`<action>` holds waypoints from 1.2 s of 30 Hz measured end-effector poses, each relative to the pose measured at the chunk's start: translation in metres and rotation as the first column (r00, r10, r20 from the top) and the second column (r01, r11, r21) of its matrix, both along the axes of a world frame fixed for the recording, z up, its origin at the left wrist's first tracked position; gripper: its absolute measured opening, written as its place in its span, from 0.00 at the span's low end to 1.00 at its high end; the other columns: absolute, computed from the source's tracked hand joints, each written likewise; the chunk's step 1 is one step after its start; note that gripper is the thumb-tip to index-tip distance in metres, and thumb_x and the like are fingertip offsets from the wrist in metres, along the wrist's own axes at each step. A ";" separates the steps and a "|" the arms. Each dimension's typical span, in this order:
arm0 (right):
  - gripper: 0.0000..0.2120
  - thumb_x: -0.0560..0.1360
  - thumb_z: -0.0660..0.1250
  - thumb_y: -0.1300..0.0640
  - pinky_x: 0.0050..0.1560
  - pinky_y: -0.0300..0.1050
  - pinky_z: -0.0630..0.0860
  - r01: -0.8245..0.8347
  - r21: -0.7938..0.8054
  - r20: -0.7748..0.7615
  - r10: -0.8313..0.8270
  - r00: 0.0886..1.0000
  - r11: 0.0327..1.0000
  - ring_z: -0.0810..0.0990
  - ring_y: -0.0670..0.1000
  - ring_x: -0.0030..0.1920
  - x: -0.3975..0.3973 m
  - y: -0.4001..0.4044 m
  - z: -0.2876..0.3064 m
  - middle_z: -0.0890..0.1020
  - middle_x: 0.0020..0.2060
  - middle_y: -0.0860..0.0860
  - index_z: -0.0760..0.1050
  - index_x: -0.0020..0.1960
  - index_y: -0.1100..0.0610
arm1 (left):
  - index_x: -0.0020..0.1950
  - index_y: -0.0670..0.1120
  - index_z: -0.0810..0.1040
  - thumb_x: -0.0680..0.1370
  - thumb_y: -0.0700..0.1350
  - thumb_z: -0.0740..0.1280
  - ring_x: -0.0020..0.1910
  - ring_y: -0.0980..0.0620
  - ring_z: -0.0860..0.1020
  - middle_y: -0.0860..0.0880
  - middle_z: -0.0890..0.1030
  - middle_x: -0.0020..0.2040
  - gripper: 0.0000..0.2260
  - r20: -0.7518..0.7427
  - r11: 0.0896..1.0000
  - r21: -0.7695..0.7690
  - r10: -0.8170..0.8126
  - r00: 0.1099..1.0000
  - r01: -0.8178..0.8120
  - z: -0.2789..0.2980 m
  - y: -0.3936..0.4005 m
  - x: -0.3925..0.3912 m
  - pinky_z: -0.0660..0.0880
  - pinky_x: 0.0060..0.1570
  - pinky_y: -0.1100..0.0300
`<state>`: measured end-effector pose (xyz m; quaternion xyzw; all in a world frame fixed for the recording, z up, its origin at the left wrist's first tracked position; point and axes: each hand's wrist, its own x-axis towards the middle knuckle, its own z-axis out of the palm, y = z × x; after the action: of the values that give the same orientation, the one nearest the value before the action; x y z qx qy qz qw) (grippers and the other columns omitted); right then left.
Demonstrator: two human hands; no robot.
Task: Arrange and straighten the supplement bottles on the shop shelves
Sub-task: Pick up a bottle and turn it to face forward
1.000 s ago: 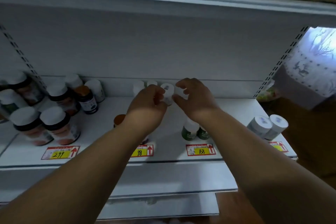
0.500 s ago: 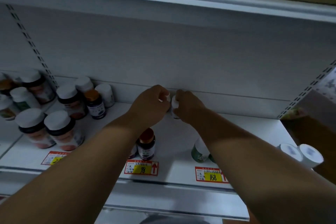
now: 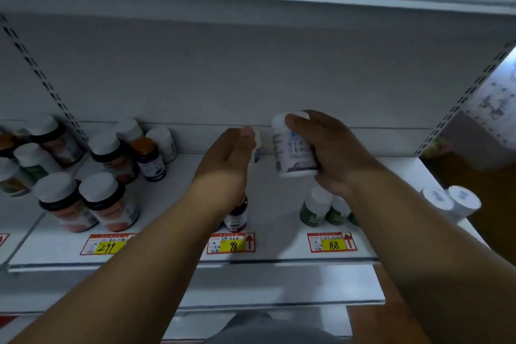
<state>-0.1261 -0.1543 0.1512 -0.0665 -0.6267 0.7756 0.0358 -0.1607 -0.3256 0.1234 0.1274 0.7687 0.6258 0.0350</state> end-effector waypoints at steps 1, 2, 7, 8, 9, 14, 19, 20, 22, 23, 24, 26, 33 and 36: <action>0.10 0.67 0.74 0.51 0.39 0.50 0.81 0.009 -0.086 0.009 -0.008 1.000 0.996 0.85 0.55 0.43 0.011 -0.008 0.005 0.85 0.43 0.56 0.82 0.46 0.54 | 0.47 0.57 0.79 0.70 0.70 0.52 0.40 0.59 0.78 0.58 0.81 0.44 0.24 0.033 0.999 0.019 -0.032 0.999 0.032 0.002 -0.003 0.008 0.75 0.39 0.68; 0.15 0.65 0.76 0.49 0.39 0.49 0.80 0.025 -0.148 0.018 -0.023 1.000 0.989 0.85 0.55 0.42 0.021 -0.016 0.008 0.86 0.43 0.56 0.81 0.48 0.56 | 0.49 0.57 0.79 0.68 0.72 0.50 0.43 0.57 0.79 0.57 0.82 0.45 0.28 0.062 0.997 0.029 -0.066 0.996 0.065 0.002 -0.006 0.016 0.77 0.44 0.63; 0.32 0.64 0.74 0.44 0.37 0.48 0.80 0.126 -0.269 0.027 -0.124 0.992 0.955 0.84 0.53 0.39 0.066 -0.044 0.008 0.83 0.43 0.57 0.74 0.61 0.62 | 0.56 0.58 0.79 0.73 0.71 0.45 0.49 0.58 0.79 0.56 0.82 0.50 0.30 0.069 0.974 0.028 -0.226 0.972 0.225 -0.003 -0.026 0.049 0.74 0.54 0.56; 0.34 0.64 0.73 0.43 0.36 0.48 0.80 0.150 -0.280 0.034 -0.146 0.989 0.948 0.84 0.53 0.39 0.074 -0.047 0.005 0.83 0.43 0.58 0.73 0.63 0.62 | 0.57 0.57 0.78 0.73 0.70 0.45 0.50 0.59 0.79 0.56 0.82 0.51 0.29 0.062 0.969 0.030 -0.247 0.967 0.246 -0.005 -0.029 0.055 0.73 0.54 0.58; 0.33 0.65 0.73 0.43 0.37 0.49 0.80 0.168 -0.290 0.040 -0.164 0.986 0.942 0.84 0.53 0.40 0.081 -0.051 0.004 0.82 0.44 0.58 0.73 0.63 0.62 | 0.58 0.57 0.78 0.74 0.69 0.45 0.50 0.60 0.78 0.56 0.81 0.51 0.28 0.057 0.963 0.029 -0.267 0.962 0.266 -0.007 -0.032 0.061 0.73 0.54 0.58; 0.19 0.67 0.72 0.44 0.37 0.51 0.80 0.213 -0.242 0.012 -0.217 0.976 0.947 0.83 0.54 0.40 0.116 -0.057 -0.004 0.82 0.46 0.58 0.79 0.52 0.54 | 0.58 0.59 0.75 0.73 0.69 0.44 0.49 0.66 0.75 0.60 0.78 0.52 0.28 0.026 0.926 -0.014 -0.376 0.926 0.376 -0.010 -0.036 0.087 0.71 0.51 0.62; 0.10 0.73 0.68 0.49 0.45 0.59 0.80 0.285 -0.160 -0.037 -0.295 0.955 0.945 0.81 0.57 0.48 0.146 -0.047 -0.007 0.81 0.49 0.59 0.80 0.51 0.51 | 0.55 0.60 0.75 0.74 0.68 0.44 0.51 0.66 0.75 0.64 0.78 0.50 0.25 -0.119 0.868 -0.041 -0.496 0.860 0.495 -0.006 -0.018 0.106 0.70 0.48 0.69; 0.10 0.72 0.68 0.49 0.49 0.61 0.79 0.300 -0.146 -0.040 -0.308 0.951 0.943 0.81 0.58 0.49 0.151 -0.043 -0.008 0.81 0.49 0.59 0.80 0.51 0.51 | 0.54 0.60 0.75 0.75 0.67 0.44 0.52 0.65 0.75 0.64 0.78 0.50 0.24 -0.141 0.860 -0.045 -0.510 0.849 0.509 -0.006 -0.014 0.108 0.70 0.49 0.70; 0.12 0.70 0.71 0.50 0.56 0.64 0.76 0.325 -0.112 -0.043 -0.332 0.942 0.939 0.80 0.59 0.50 0.163 -0.031 -0.008 0.80 0.50 0.60 0.80 0.53 0.51 | 0.56 0.58 0.74 0.77 0.66 0.45 0.52 0.63 0.75 0.62 0.78 0.50 0.23 -0.169 0.844 -0.064 -0.535 0.828 0.532 -0.008 -0.001 0.114 0.70 0.50 0.69; 0.16 0.68 0.73 0.50 0.58 0.64 0.75 0.342 -0.081 -0.040 -0.346 0.937 0.936 0.79 0.58 0.51 0.169 -0.022 -0.007 0.80 0.51 0.60 0.79 0.55 0.52 | 0.56 0.57 0.74 0.77 0.65 0.44 0.52 0.62 0.75 0.60 0.78 0.50 0.23 -0.170 0.838 -0.070 -0.544 0.822 0.541 -0.010 0.007 0.116 0.71 0.51 0.67; 0.19 0.68 0.73 0.51 0.60 0.64 0.73 0.364 -0.041 -0.035 -0.365 0.930 0.931 0.79 0.58 0.52 0.174 -0.012 -0.007 0.80 0.52 0.60 0.77 0.57 0.53 | 0.57 0.56 0.74 0.78 0.64 0.45 0.51 0.61 0.75 0.58 0.78 0.51 0.23 -0.161 0.832 -0.074 -0.554 0.817 0.550 -0.011 0.017 0.118 0.72 0.52 0.63; 0.20 0.69 0.71 0.53 0.62 0.60 0.74 0.415 0.019 -0.052 -0.414 0.909 0.910 0.79 0.57 0.54 0.185 0.014 -0.006 0.81 0.54 0.59 0.75 0.59 0.55 | 0.58 0.54 0.73 0.78 0.63 0.45 0.51 0.59 0.75 0.56 0.78 0.51 0.23 -0.126 0.822 -0.086 -0.569 0.813 0.563 -0.010 0.040 0.122 0.74 0.54 0.56; 0.15 0.71 0.73 0.57 0.52 0.49 0.80 0.501 0.227 -0.141 -0.481 0.865 0.835 0.83 0.54 0.54 0.214 0.139 -0.018 0.83 0.51 0.53 0.77 0.57 0.52 | 0.58 0.60 0.71 0.74 0.71 0.43 0.54 0.66 0.73 0.63 0.76 0.53 0.26 -0.109 0.825 -0.108 -0.564 0.818 0.555 -0.019 0.141 0.139 0.71 0.52 0.63; 0.16 0.70 0.73 0.56 0.56 0.52 0.80 0.473 0.366 -0.146 -0.453 0.879 0.801 0.83 0.50 0.55 0.194 0.193 -0.022 0.84 0.52 0.49 0.76 0.57 0.50 | 0.58 0.58 0.72 0.77 0.66 0.44 0.54 0.62 0.74 0.59 0.76 0.54 0.23 -0.135 0.898 -0.101 -0.439 0.888 0.429 -0.024 0.194 0.140 0.72 0.53 0.58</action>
<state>0.0680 0.0388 0.1287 -0.1892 -0.7321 0.6037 0.2526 -0.0207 -0.1312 0.0992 0.3427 0.7420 0.5638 0.1188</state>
